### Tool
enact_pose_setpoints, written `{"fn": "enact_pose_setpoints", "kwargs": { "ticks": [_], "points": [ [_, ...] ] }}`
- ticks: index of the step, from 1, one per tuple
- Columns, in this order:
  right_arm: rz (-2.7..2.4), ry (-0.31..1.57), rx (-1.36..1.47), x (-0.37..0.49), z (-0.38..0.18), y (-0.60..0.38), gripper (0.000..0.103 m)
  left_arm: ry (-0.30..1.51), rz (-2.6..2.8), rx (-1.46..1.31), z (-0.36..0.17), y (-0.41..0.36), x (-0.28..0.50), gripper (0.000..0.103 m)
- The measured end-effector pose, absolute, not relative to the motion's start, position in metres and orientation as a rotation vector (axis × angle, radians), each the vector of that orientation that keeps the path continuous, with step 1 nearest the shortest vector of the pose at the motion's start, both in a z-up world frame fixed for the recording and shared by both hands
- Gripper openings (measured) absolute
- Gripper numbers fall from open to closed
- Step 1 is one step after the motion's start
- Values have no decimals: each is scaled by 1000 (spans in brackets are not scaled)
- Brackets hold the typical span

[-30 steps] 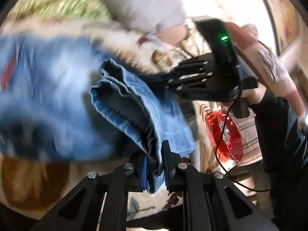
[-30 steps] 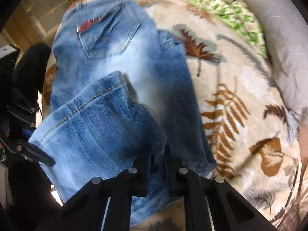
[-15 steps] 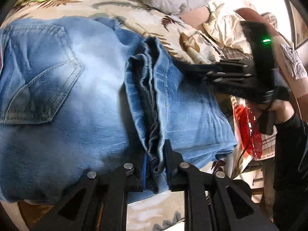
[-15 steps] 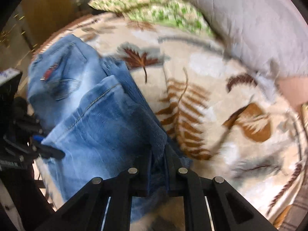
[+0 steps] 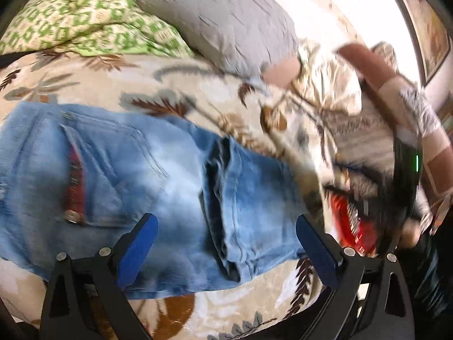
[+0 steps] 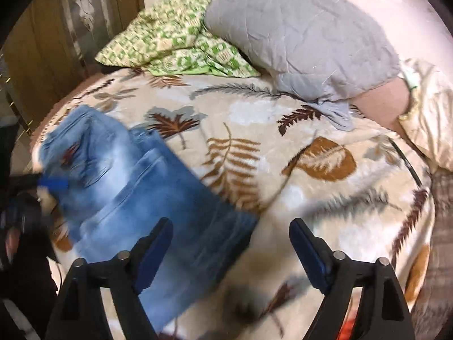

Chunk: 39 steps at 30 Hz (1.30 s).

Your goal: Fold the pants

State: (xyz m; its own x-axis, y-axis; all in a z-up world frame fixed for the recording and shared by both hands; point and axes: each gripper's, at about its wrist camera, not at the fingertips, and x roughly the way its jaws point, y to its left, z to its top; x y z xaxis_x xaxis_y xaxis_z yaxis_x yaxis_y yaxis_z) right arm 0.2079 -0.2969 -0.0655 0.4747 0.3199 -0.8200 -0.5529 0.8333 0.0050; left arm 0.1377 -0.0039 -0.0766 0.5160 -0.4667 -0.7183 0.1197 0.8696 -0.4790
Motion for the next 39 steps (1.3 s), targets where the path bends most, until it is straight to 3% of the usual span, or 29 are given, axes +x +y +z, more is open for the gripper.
{"fn": "enact_pose_setpoints", "kwargs": {
  "ticks": [9, 18, 26, 39],
  "points": [
    [585, 922, -155, 164, -55, -269, 93, 824, -276, -698, -61, 100, 116, 103],
    [744, 1000, -23, 220, -24, -158, 103, 818, -156, -763, -108, 146, 66, 103],
    [782, 1081, -280, 249, -9, -8, 103, 831, -110, -838, -156, 158, 62, 103],
    [728, 1222, -637, 273, -49, 136, 103, 699, -126, -831, -162, 162, 78, 103]
  ]
}}
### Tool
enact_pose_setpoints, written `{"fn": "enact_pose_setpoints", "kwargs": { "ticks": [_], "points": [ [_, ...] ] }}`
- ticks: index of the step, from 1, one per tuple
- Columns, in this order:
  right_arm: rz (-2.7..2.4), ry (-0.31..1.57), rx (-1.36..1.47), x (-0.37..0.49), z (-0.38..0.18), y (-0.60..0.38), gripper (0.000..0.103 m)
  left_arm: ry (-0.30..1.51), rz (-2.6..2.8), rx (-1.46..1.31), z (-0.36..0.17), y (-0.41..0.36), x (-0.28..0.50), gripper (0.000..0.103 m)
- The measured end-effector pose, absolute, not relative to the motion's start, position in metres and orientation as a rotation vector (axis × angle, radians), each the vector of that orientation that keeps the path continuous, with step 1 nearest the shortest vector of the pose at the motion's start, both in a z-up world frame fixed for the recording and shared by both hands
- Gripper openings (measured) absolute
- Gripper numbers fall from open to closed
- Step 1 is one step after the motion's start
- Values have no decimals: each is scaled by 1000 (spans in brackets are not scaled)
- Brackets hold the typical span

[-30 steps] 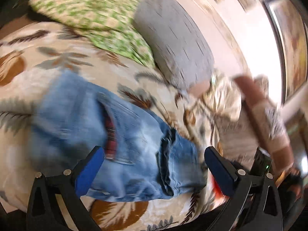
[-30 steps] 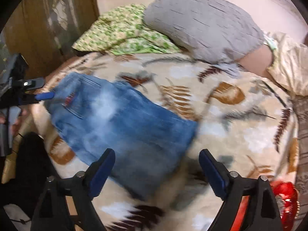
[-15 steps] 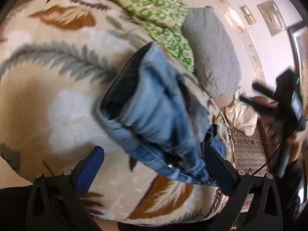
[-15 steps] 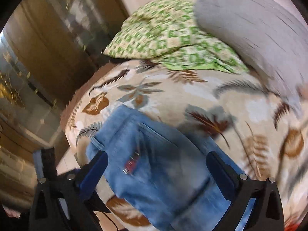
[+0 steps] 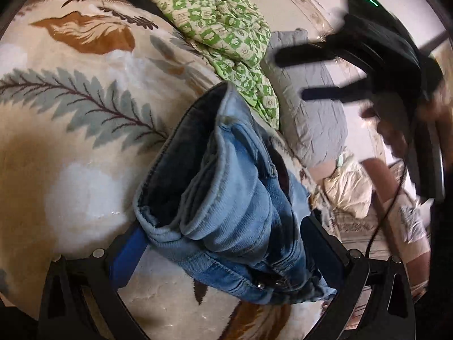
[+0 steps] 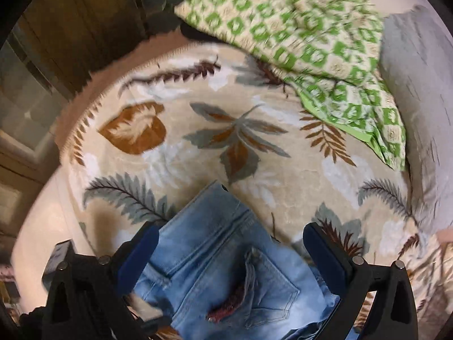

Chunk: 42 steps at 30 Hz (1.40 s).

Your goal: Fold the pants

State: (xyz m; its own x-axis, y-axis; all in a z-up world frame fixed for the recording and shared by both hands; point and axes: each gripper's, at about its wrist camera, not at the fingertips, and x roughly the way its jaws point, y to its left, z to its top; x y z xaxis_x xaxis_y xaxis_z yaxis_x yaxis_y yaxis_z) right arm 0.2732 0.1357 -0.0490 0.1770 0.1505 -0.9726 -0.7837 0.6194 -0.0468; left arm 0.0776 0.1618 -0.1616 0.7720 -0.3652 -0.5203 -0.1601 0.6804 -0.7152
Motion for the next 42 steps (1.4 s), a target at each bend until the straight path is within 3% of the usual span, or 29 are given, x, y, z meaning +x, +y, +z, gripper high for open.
{"fn": "enact_pose_setpoints", "kwargs": {
  "ticks": [9, 11, 13, 14, 15, 16, 17, 18, 23, 30, 37, 42],
  "points": [
    [603, 1360, -846, 297, -118, 191, 100, 667, -119, -815, -162, 160, 75, 103],
    [589, 1372, -887, 298, -127, 197, 91, 662, -113, -825, -162, 160, 74, 103],
    [592, 1392, -938, 297, -138, 200, 57, 655, -107, -835, -161, 160, 74, 103],
    [602, 1395, -959, 295, -141, 201, 45, 656, -101, -830, -161, 160, 73, 102],
    [612, 1397, -989, 292, -146, 201, 32, 656, -85, -826, -161, 160, 72, 93],
    [612, 1385, -1014, 290, -147, 201, 29, 656, -53, -821, -161, 161, 69, 62],
    [616, 1368, -1039, 287, -147, 201, 26, 670, -39, -816, -162, 163, 69, 43],
    [619, 1361, -1042, 285, -146, 200, 19, 684, -42, -822, -164, 164, 69, 39],
    [663, 1312, -993, 280, -121, 187, 17, 630, -29, -685, -145, 149, 59, 34],
    [761, 1174, -793, 266, -43, 135, 16, 548, -29, -380, -81, 103, 39, 33],
    [790, 1027, -487, 255, 42, -10, 15, 517, -176, -101, -23, -5, 48, 32],
    [689, 1030, -342, 263, 24, -138, 15, 573, -282, 56, -34, -91, 65, 32]
  ]
}}
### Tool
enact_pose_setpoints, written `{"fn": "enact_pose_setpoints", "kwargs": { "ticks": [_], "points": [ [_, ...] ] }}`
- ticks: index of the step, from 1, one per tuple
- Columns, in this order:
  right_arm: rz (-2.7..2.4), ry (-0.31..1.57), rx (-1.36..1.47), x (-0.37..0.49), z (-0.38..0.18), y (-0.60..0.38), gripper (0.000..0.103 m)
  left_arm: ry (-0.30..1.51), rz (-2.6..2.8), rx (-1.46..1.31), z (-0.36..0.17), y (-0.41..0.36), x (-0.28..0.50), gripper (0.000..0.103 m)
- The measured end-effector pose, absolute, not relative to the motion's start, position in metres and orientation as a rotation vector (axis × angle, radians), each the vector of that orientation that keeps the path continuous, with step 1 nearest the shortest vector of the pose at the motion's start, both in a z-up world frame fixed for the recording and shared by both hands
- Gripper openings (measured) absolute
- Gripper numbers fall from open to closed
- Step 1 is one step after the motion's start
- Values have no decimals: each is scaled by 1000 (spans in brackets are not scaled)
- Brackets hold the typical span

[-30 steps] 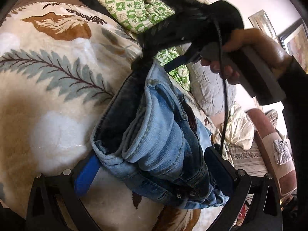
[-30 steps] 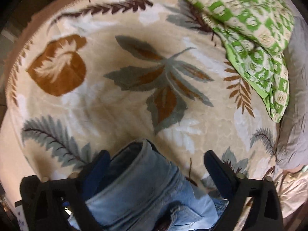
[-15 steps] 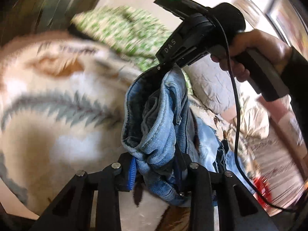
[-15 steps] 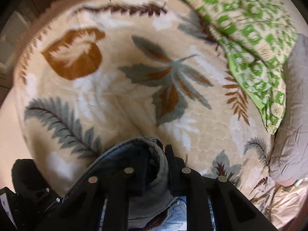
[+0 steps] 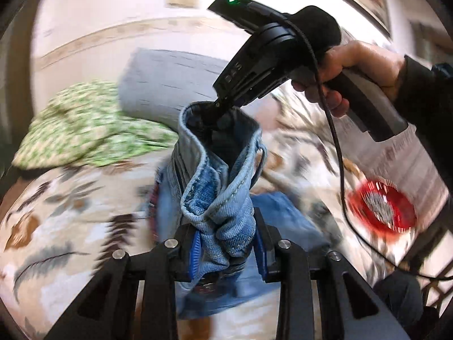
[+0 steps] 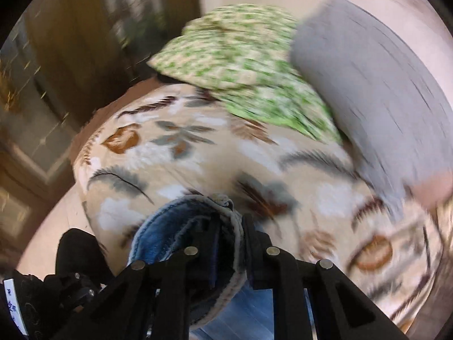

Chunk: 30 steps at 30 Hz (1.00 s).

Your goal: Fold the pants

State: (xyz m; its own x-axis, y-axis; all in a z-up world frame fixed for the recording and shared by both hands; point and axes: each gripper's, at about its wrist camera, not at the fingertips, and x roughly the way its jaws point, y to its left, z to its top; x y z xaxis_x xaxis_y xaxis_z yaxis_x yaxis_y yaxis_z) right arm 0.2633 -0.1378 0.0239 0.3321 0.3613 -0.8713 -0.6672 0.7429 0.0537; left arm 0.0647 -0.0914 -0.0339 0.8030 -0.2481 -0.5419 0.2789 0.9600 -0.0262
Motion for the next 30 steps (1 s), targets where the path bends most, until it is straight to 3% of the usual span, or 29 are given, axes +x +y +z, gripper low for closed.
{"fn": "enact_pose_setpoints", "kwargs": {
  "ticks": [7, 10, 15, 17, 18, 19, 20, 21, 22, 24, 27, 30],
  "points": [
    [446, 1223, -167, 293, -93, -267, 15, 801, -366, 294, -115, -189, 103, 33],
    [404, 1269, -148, 295, -140, -284, 14, 787, -347, 392, -128, -205, 103, 34],
    [410, 1252, -149, 296, -140, -284, 18, 812, -353, 354, -125, -199, 103, 34],
    [379, 1255, -195, 296, -135, -280, 26, 793, -349, 373, -125, -202, 103, 37],
    [362, 1253, -208, 296, -134, -280, 36, 769, -347, 384, -122, -201, 102, 42],
    [351, 1247, -214, 295, -130, -284, 56, 757, -337, 397, -122, -204, 97, 57],
    [344, 1238, -210, 293, -124, -286, 68, 754, -317, 411, -118, -201, 95, 65],
    [335, 1221, -202, 289, -116, -290, 82, 753, -309, 408, -112, -196, 94, 81],
    [319, 1198, -199, 285, -106, -294, 88, 753, -324, 386, -103, -189, 91, 94],
    [299, 1172, -180, 278, -89, -303, 95, 746, -349, 336, -85, -173, 85, 103],
    [293, 1142, -107, 263, -63, -316, 103, 687, -363, 285, -53, -144, 68, 103],
    [304, 1111, -33, 243, -45, -323, 103, 671, -381, 218, -31, -106, 71, 103]
  ]
}}
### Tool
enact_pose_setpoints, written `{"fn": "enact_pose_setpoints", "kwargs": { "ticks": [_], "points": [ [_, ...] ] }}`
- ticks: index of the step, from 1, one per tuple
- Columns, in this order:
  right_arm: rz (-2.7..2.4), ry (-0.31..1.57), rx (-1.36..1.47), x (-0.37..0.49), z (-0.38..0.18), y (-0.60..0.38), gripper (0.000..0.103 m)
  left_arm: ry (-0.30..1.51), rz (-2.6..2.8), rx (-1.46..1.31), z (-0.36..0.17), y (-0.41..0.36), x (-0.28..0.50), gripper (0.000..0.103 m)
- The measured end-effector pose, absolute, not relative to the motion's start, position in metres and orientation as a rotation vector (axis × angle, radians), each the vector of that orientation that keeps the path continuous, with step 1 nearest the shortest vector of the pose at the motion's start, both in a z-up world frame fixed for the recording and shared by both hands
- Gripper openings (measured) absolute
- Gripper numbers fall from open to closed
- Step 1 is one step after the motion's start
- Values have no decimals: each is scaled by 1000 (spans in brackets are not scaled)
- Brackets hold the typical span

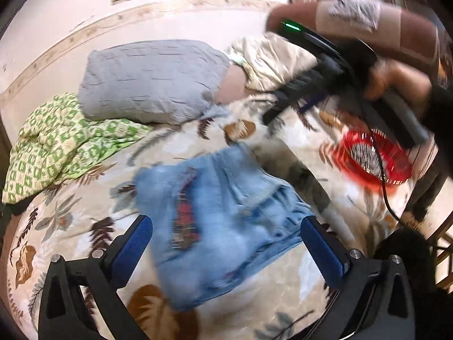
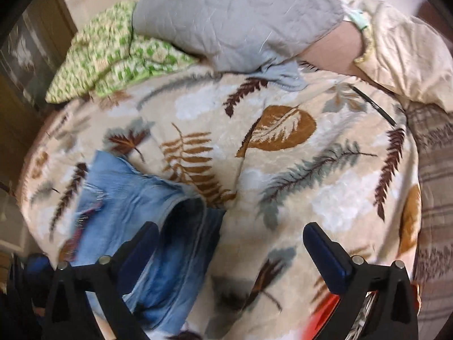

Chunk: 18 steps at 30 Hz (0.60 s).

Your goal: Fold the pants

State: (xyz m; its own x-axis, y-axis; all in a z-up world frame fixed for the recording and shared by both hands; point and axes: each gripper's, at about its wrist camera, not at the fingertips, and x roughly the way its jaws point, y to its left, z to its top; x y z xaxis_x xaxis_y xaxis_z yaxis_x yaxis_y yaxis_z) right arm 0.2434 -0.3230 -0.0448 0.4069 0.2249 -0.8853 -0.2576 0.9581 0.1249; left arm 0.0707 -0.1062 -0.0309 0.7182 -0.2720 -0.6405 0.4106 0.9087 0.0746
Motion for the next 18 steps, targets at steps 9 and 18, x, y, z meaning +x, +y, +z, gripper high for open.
{"fn": "enact_pose_setpoints", "kwargs": {
  "ticks": [9, 18],
  "points": [
    [376, 1210, 254, 187, -78, -312, 103, 871, -464, -99, -42, -13, 133, 103],
    [374, 1293, 578, 185, -137, -322, 103, 1114, -516, -403, -106, -1, 203, 103]
  ]
}}
